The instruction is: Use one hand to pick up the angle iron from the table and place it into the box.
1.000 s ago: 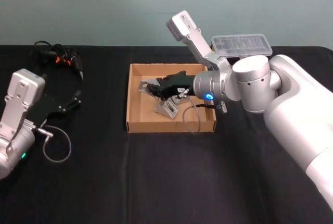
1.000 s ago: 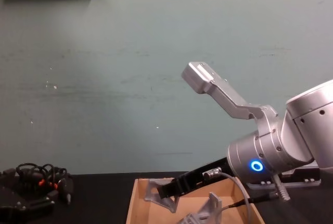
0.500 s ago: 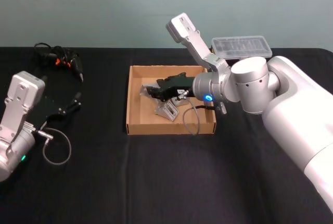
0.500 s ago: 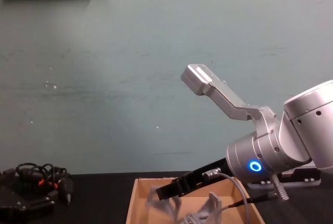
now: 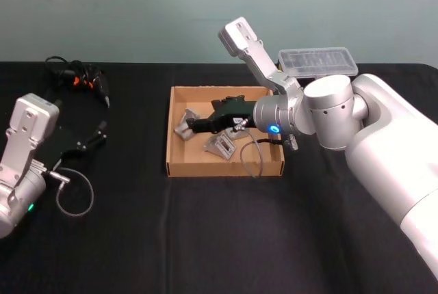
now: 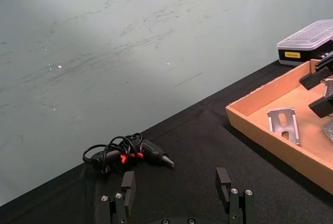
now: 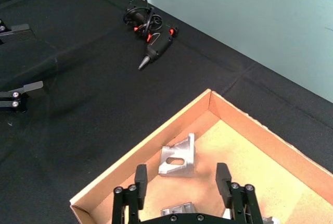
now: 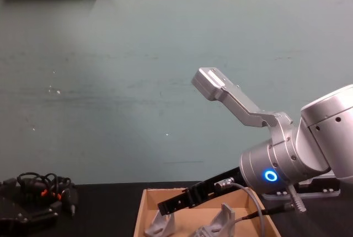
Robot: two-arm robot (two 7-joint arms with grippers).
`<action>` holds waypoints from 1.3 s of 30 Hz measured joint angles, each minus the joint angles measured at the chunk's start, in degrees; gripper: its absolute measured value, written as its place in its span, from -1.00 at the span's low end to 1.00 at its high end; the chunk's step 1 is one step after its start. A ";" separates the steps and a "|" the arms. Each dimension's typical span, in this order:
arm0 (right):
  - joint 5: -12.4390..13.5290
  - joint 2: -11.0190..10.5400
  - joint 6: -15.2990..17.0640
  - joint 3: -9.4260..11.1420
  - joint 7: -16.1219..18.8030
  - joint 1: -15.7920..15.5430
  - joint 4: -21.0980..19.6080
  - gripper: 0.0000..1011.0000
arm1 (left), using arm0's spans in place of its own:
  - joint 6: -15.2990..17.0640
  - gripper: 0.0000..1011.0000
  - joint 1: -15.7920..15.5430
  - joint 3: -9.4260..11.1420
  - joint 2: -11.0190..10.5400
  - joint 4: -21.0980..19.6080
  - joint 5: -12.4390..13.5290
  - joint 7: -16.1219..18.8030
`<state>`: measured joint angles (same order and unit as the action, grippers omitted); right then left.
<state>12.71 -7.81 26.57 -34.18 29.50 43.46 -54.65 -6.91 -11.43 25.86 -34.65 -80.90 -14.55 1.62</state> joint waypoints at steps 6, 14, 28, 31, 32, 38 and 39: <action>0.03 -0.03 0.05 0.00 0.00 -0.03 -0.06 0.94 | 0.00 1.00 0.00 0.00 0.00 0.00 0.00 0.00; 0.03 -0.06 0.06 0.00 0.00 -0.07 -0.10 0.98 | 0.00 1.00 0.00 0.00 0.00 0.00 0.00 0.00; -1.54 -4.93 -0.22 1.98 -4.86 -7.09 -13.91 0.98 | 0.00 1.00 0.00 0.00 0.00 0.00 0.00 0.00; -1.85 -6.90 -0.35 3.98 -7.10 -11.73 -20.84 0.98 | 0.00 1.00 0.00 0.00 0.00 0.00 0.00 0.00; -1.84 -7.20 -0.36 4.38 -7.49 -12.59 -21.98 0.98 | 0.00 1.00 0.00 0.00 0.00 0.00 0.00 0.00; -1.91 -9.06 -1.06 7.09 -10.24 -19.09 -29.71 0.98 | 0.00 1.00 0.00 0.00 0.00 0.00 0.00 0.00; -1.94 -9.27 -1.29 7.42 -10.51 -19.81 -30.45 0.98 | 0.00 1.00 0.00 0.00 0.00 0.00 0.00 0.00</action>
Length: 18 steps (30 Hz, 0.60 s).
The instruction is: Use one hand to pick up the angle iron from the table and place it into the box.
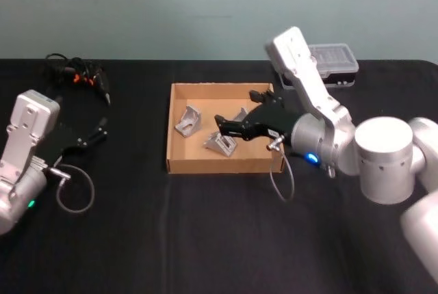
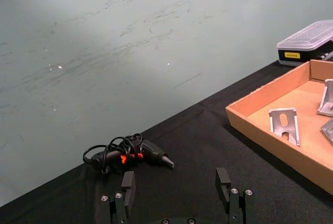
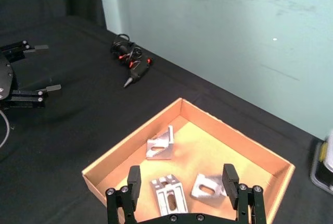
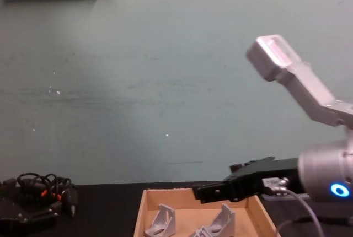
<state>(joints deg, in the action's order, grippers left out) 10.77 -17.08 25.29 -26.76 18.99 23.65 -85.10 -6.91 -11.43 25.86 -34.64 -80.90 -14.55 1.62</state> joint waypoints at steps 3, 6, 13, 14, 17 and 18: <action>-0.24 -0.77 -0.84 1.32 -1.23 -2.87 -2.95 0.98 | 0.00 1.00 0.00 0.00 0.00 0.00 0.00 0.00; -1.07 -1.49 -1.48 2.51 -3.31 -6.33 -6.14 0.98 | 0.00 1.00 0.00 0.00 0.00 0.00 0.00 0.00; -4.06 -2.61 -3.63 5.07 -9.58 -15.57 -13.17 0.98 | 0.00 1.00 0.00 0.00 0.00 0.00 0.00 0.00; -4.44 -2.58 -3.72 5.27 -10.29 -16.30 -13.64 0.98 | 0.00 1.00 0.00 0.00 0.00 0.00 0.00 0.00; -5.80 -2.20 -3.96 5.68 -12.49 -17.78 -14.83 0.98 | 0.00 1.00 0.00 0.00 0.00 0.00 0.00 0.00; -6.83 -1.69 -3.91 5.81 -13.96 -18.31 -15.27 0.98 | 0.00 1.00 0.00 0.00 0.00 0.00 0.00 0.00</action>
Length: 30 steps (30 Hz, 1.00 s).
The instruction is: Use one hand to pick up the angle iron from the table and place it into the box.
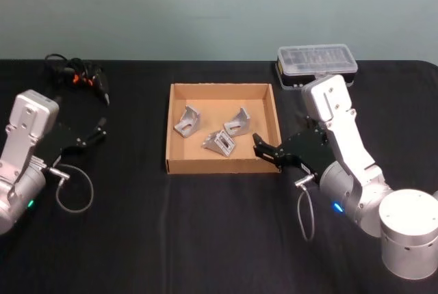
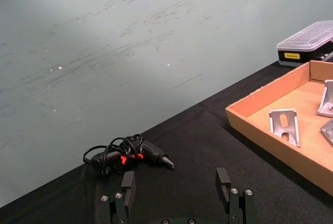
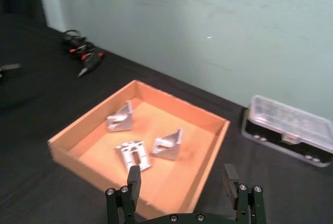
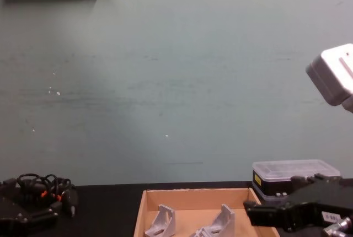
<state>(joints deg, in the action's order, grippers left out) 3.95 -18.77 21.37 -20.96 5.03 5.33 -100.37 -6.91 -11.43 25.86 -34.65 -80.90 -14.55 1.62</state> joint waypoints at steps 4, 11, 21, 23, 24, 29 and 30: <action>-0.76 0.79 0.24 0.31 -1.11 -0.26 -0.19 0.98 | 0.00 1.00 0.00 0.00 0.00 0.00 0.00 0.00; -0.64 0.64 0.29 0.19 -0.90 -0.07 -0.06 0.98 | 0.00 1.00 0.00 0.00 0.00 0.00 0.00 0.00; -0.43 0.51 0.32 0.05 -0.52 0.12 0.15 0.98 | 0.00 1.00 0.00 0.00 0.00 0.00 0.00 0.00; -0.40 0.50 0.32 0.03 -0.49 0.14 0.17 0.98 | 0.00 1.00 0.00 0.00 0.00 0.00 0.00 0.00; -0.40 0.50 0.32 0.02 -0.48 0.15 0.18 0.98 | 0.00 1.00 0.00 0.00 0.00 0.00 0.00 0.00; -0.37 0.48 0.32 -0.01 -0.41 0.18 0.21 0.98 | 0.00 1.00 0.00 0.00 0.00 0.00 0.00 0.00; -0.37 0.48 0.32 -0.01 -0.40 0.18 0.22 0.98 | 0.00 1.00 0.00 0.00 0.00 0.00 0.00 0.00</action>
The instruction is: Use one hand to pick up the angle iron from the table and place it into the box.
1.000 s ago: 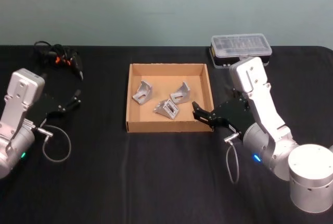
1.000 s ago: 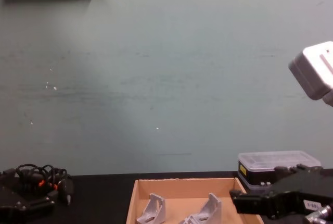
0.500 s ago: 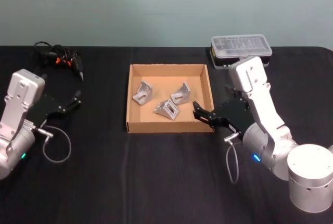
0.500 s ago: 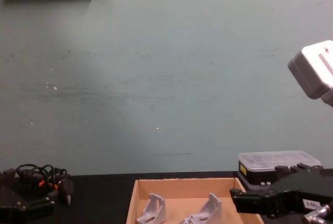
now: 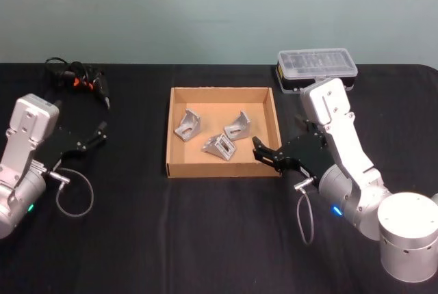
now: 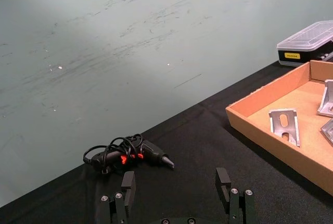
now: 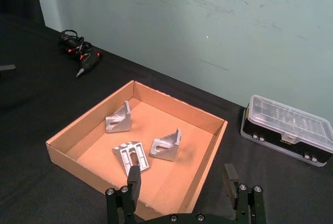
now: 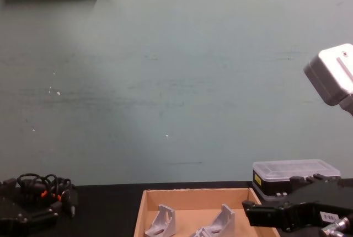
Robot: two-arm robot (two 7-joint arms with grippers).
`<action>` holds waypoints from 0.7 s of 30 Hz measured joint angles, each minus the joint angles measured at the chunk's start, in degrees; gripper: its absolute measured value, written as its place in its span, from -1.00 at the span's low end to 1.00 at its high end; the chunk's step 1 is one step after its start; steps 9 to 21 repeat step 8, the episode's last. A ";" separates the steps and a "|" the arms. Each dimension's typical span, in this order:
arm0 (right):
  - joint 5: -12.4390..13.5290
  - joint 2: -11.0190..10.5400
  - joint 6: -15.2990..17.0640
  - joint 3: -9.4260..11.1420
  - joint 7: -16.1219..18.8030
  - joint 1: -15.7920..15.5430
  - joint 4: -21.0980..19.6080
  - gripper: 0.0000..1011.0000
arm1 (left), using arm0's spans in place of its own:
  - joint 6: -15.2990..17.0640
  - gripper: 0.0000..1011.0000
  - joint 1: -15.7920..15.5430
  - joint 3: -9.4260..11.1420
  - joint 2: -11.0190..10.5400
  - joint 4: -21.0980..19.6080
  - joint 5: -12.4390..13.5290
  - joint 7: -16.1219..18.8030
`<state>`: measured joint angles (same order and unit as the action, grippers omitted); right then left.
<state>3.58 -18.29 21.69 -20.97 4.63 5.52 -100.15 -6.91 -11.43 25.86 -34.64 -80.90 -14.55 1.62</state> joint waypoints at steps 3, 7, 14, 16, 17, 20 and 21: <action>0.01 -0.02 0.00 -0.02 0.03 0.01 0.02 0.98 | 0.00 1.00 0.00 0.00 0.00 0.00 0.00 0.00; 0.03 -0.03 0.00 -0.05 0.05 0.04 0.04 0.98 | 0.00 1.00 0.00 0.00 0.00 0.00 0.00 0.00; 0.04 -0.04 -0.01 -0.05 0.05 0.04 0.05 0.98 | 0.00 1.00 0.00 0.00 0.00 0.00 0.00 0.00; 0.04 -0.04 -0.01 -0.05 0.05 0.04 0.05 0.98 | 0.00 1.00 0.00 0.00 0.00 0.00 0.00 0.00; 0.04 -0.04 -0.01 -0.05 0.05 0.04 0.05 0.98 | 0.00 1.00 0.00 0.00 0.00 0.00 0.00 0.00; 0.04 -0.04 -0.01 -0.05 0.05 0.04 0.05 0.98 | 0.00 1.00 0.00 0.00 0.00 0.00 0.00 0.00; 0.04 -0.04 -0.01 -0.05 0.05 0.04 0.05 0.98 | 0.00 1.00 0.00 0.00 0.00 0.00 0.00 0.00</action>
